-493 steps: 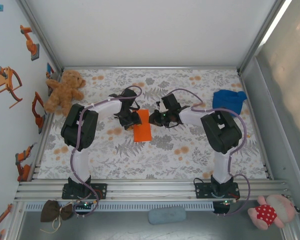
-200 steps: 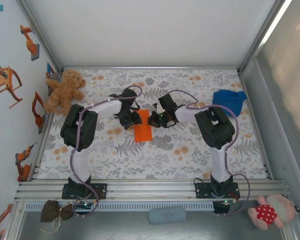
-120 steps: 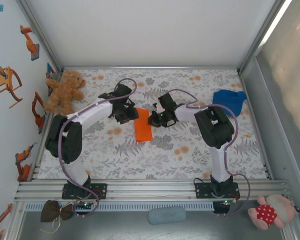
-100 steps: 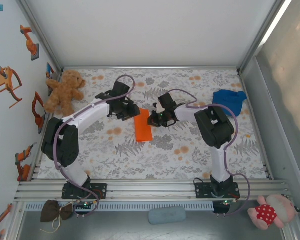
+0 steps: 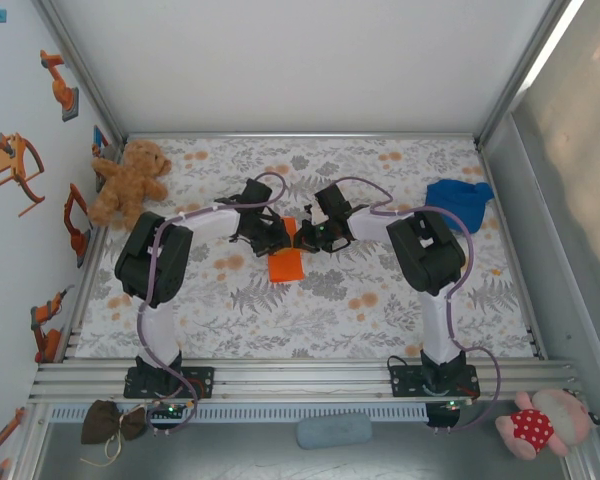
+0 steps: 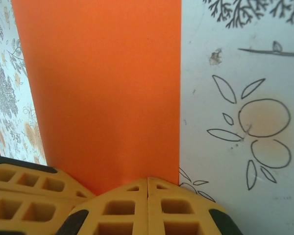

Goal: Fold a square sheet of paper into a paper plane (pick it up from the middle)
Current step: First fold the square sheet of paper in half at the center of the table.

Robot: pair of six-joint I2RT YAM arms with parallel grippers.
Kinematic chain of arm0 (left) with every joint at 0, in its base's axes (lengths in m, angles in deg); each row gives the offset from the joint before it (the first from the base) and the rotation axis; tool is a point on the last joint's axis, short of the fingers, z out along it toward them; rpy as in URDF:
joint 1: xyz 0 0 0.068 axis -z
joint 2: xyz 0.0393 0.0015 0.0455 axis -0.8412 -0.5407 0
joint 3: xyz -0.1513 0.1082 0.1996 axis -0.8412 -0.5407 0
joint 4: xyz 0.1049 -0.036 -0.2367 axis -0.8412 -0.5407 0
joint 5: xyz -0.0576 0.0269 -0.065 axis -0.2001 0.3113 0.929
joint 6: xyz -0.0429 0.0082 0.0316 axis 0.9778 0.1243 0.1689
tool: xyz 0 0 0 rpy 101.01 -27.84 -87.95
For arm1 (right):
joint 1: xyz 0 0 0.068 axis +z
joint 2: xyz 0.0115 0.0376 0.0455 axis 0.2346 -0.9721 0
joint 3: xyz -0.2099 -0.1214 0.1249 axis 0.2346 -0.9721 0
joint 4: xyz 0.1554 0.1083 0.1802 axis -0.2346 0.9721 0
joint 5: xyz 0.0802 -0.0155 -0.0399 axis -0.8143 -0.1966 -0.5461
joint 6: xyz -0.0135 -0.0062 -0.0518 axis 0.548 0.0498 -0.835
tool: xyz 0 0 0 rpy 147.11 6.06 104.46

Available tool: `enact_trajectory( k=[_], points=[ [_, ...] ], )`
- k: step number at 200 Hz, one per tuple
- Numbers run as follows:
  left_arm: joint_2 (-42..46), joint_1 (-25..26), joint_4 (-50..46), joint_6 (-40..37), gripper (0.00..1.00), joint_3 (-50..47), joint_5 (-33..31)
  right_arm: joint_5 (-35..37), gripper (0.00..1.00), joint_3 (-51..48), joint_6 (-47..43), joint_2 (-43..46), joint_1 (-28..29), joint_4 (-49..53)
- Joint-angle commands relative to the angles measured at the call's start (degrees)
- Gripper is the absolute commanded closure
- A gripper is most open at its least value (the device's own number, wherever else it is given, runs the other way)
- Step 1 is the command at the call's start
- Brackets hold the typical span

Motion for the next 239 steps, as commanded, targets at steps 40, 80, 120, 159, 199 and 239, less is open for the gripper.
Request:
enact_trajectory(
  k=[40,80,120,159,199,239],
  points=[
    [-2.9,-0.4,-1.1,-1.3,0.92,0.2,-0.2,12.2,1.0,-3.4,-3.0,-7.5,-0.2,12.4],
    [-3.0,-2.4,-0.5,-2.7,0.93,-2.5,0.6,14.1,1.0,-2.6,-4.7,-8.2,-0.7,16.1],
    [-1.0,-6.1,1.3,-3.7,0.93,-8.0,3.6,15.3,1.0,-2.8,-6.4,-9.2,-2.0,18.9],
    [4.2,-10.4,1.0,-4.4,0.93,-13.9,1.8,15.6,1.0,-2.7,-6.8,-9.6,-2.2,19.5],
    [10.6,-12.2,1.1,-4.6,0.93,-14.5,2.5,15.6,1.0,-2.7,-6.8,-9.5,-2.2,19.5],
    [11.2,-8.4,9.2,-1.3,0.91,-11.7,7.7,15.5,1.0,-2.7,-6.8,-9.5,-2.1,19.5]
  ],
)
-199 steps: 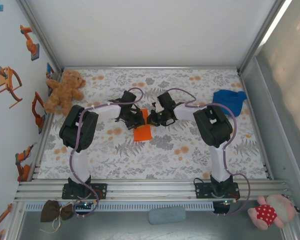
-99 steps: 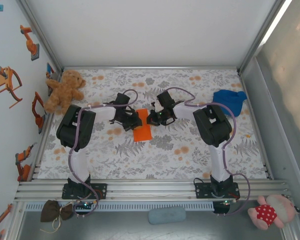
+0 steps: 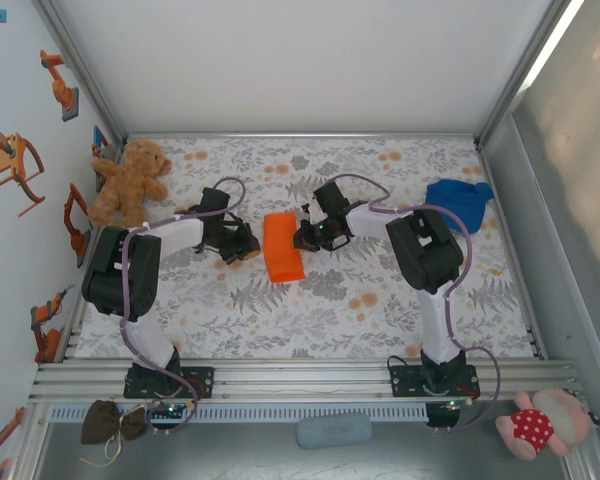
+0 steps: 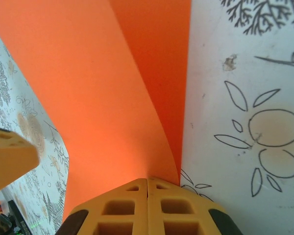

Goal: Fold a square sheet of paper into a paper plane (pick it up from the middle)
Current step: First fold the square sheet of paper in half at the center of the table.

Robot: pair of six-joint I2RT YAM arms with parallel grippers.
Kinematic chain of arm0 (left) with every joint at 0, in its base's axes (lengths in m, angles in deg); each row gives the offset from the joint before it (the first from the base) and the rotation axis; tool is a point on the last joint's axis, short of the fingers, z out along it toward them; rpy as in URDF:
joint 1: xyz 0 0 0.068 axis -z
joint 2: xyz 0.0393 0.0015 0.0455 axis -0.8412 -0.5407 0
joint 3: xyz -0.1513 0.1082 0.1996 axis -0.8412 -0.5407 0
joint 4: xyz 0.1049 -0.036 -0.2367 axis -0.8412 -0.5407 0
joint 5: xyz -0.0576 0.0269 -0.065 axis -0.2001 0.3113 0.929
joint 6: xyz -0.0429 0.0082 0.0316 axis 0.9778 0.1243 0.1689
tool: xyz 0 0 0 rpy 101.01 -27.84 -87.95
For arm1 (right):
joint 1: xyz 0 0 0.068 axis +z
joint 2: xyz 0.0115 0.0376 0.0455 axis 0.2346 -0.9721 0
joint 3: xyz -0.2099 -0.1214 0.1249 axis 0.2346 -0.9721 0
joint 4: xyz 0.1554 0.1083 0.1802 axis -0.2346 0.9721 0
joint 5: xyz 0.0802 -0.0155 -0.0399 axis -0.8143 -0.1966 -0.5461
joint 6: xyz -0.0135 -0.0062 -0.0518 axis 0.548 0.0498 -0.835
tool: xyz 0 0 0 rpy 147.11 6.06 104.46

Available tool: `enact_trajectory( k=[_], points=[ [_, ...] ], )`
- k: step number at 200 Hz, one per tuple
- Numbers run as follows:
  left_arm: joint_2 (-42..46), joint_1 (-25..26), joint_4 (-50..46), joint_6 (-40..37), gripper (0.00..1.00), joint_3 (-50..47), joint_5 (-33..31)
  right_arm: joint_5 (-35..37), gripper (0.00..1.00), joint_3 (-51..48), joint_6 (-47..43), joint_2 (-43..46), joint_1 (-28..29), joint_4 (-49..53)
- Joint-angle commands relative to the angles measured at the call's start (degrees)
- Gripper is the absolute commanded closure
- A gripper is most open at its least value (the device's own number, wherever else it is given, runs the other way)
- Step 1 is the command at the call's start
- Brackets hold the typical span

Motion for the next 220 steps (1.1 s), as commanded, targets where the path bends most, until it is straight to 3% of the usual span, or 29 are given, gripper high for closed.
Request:
enact_trajectory(
  k=[1,38,70,103,163,220],
  points=[
    [0.5,2.7,4.7,1.6,0.91,2.5,3.3,16.0,1.0,-4.9,-1.5,-8.3,-1.7,14.9],
    [-7.2,5.2,8.0,3.9,0.91,7.1,4.6,16.1,1.0,-4.7,-1.4,-8.4,-1.7,15.0],
    [-11.6,4.2,8.5,3.2,0.91,7.9,4.4,16.2,1.0,-4.9,-1.6,-8.4,-1.8,15.0],
    [-13.1,0.7,8.9,2.1,0.92,4.6,2.3,16.5,1.0,-5.2,-1.8,-8.3,-1.8,15.0],
    [-7.8,-6.6,5.7,-2.6,0.92,1.3,1.0,16.8,1.0,-5.8,-2.2,-8.3,-2.4,15.0],
    [-3.8,-0.2,12.3,2.2,0.91,3.8,5.4,16.7,1.0,-5.9,-2.1,-8.4,-2.4,14.9]
  ],
)
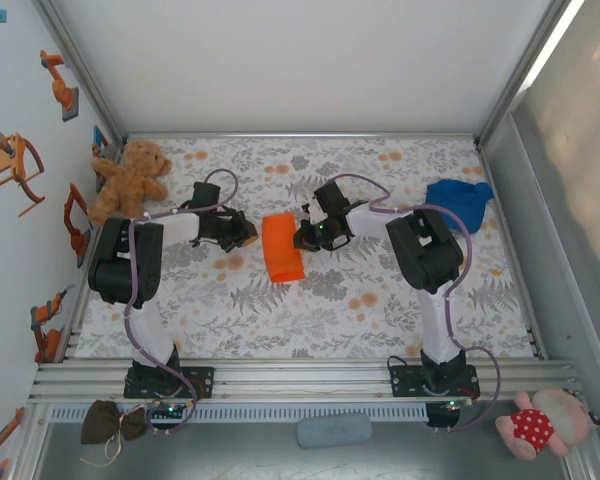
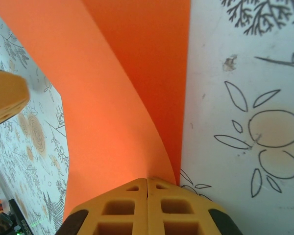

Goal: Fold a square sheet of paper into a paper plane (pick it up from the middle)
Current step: First fold the square sheet of paper in half at the center of the table.

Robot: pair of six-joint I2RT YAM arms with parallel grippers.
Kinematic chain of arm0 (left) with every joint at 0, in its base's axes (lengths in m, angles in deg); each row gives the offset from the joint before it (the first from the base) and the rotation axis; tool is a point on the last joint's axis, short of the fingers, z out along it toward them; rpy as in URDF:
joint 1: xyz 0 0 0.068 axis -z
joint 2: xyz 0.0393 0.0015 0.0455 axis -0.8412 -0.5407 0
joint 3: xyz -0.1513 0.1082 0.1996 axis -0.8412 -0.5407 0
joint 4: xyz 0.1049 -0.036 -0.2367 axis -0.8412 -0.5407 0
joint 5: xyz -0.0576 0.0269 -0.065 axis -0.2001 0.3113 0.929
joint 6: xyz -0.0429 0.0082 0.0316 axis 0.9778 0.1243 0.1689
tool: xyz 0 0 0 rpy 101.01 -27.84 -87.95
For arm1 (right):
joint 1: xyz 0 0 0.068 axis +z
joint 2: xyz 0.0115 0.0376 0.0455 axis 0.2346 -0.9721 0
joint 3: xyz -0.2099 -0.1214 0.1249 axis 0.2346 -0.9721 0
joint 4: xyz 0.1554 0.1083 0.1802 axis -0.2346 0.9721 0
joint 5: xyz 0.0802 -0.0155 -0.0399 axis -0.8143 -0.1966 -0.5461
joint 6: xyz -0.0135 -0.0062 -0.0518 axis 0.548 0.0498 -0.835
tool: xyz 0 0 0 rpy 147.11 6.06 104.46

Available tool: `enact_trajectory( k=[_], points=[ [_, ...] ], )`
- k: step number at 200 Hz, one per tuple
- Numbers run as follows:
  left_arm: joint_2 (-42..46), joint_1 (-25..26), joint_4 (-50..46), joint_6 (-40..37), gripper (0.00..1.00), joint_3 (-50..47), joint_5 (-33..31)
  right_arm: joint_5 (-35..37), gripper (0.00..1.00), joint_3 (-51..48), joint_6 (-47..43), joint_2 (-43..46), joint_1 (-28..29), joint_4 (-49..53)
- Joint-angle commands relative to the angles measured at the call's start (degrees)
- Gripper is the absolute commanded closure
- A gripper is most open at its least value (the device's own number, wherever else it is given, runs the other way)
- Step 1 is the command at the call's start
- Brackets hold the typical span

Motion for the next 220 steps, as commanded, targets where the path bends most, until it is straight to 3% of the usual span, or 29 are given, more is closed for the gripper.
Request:
enact_trajectory(
  k=[1,49,107,138,167,220],
  points=[
    [1.3,4.0,2.5,1.8,0.91,2.0,1.3,16.9,1.0,-5.9,-1.9,-8.3,-2.2,14.8],
    [-6.2,7.2,4.9,4.4,0.91,6.8,1.3,17.0,1.0,-5.9,-2.0,-8.4,-2.3,14.8],
    [-10.4,2.6,-2.1,-2.2,0.91,8.4,-3.2,17.2,1.0,-6.1,-2.3,-8.3,-2.5,15.1],
    [-10.6,-2.1,-5.5,-5.1,0.91,8.5,-5.4,17.4,1.0,-6.5,-2.4,-8.1,-2.8,15.1],
    [-9.1,-3.2,-8.6,-7.2,0.92,10.3,-8.4,17.5,1.0,-6.5,-2.4,-8.1,-2.8,15.1],
    [-1.2,1.7,-1.6,-3.0,0.91,7.3,-4.3,17.4,1.0,-6.5,-2.5,-8.3,-2.8,15.0]
  ],
)
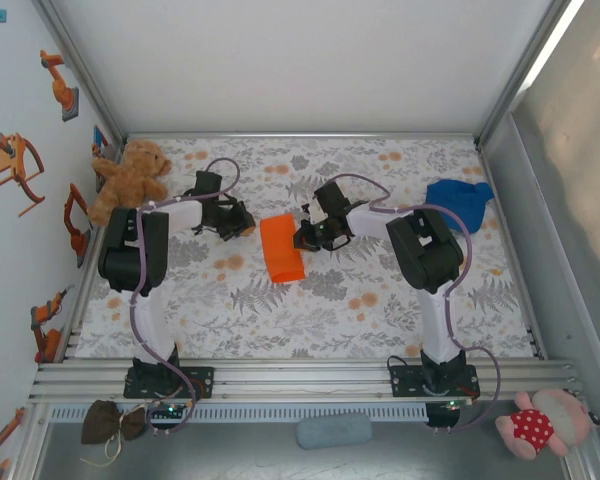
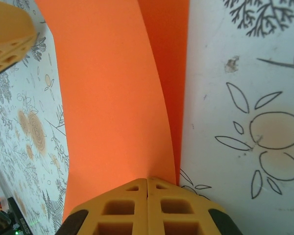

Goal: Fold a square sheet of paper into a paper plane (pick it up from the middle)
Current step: First fold the square sheet of paper in half at the center of the table.

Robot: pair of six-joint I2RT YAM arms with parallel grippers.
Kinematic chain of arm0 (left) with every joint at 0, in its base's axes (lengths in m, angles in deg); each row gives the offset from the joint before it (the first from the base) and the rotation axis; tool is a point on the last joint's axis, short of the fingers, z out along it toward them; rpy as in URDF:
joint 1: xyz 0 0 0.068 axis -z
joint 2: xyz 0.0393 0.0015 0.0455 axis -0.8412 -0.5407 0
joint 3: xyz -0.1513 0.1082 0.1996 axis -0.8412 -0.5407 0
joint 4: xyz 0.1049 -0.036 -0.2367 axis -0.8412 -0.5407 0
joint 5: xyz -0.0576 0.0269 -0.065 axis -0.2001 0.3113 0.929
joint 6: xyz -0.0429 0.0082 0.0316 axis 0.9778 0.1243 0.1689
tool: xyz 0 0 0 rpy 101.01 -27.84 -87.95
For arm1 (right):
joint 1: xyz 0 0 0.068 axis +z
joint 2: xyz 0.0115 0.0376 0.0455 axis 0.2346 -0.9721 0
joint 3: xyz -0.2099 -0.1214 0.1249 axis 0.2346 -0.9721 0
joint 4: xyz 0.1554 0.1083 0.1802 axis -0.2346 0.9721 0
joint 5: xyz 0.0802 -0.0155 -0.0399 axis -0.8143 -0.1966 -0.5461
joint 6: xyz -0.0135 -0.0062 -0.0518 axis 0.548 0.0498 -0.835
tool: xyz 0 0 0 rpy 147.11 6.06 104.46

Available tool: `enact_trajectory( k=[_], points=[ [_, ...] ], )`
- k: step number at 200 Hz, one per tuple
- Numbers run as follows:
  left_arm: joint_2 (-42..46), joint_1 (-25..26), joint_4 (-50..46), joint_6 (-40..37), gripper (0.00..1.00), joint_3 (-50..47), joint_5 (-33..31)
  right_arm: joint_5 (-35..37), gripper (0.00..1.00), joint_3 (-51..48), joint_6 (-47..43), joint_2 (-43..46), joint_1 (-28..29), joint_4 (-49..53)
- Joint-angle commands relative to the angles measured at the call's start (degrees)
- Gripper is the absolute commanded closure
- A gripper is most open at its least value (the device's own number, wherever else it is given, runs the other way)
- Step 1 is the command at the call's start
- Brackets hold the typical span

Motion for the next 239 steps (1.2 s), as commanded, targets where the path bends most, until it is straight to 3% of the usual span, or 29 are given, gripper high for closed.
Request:
enact_trajectory(
  k=[1,32,74,163,206,239],
  points=[
    [4.7,3.0,2.9,1.5,0.91,-1.5,0.4,17.6,1.0,-6.4,-1.6,-8.2,-2.7,15.2],
    [2.7,5.8,5.8,4.0,0.91,-1.0,1.1,17.6,1.0,-6.2,-1.6,-8.3,-2.6,15.1],
    [-3.7,5.9,2.8,2.4,0.91,4.3,-0.4,17.7,1.0,-6.3,-1.6,-8.2,-2.6,15.1],
    [-10.6,-1.0,-9.4,-1.9,0.92,12.0,-7.6,17.9,1.0,-6.8,-1.5,-8.1,-2.7,14.8],
    [-3.8,-0.7,-11.4,-1.4,0.92,11.4,-5.4,18.0,1.0,-6.8,-1.4,-8.0,-2.7,14.7],
    [5.9,4.3,-6.9,4.0,0.92,3.5,-2.9,17.8,1.0,-6.8,-1.5,-8.1,-2.8,14.7]
  ],
)
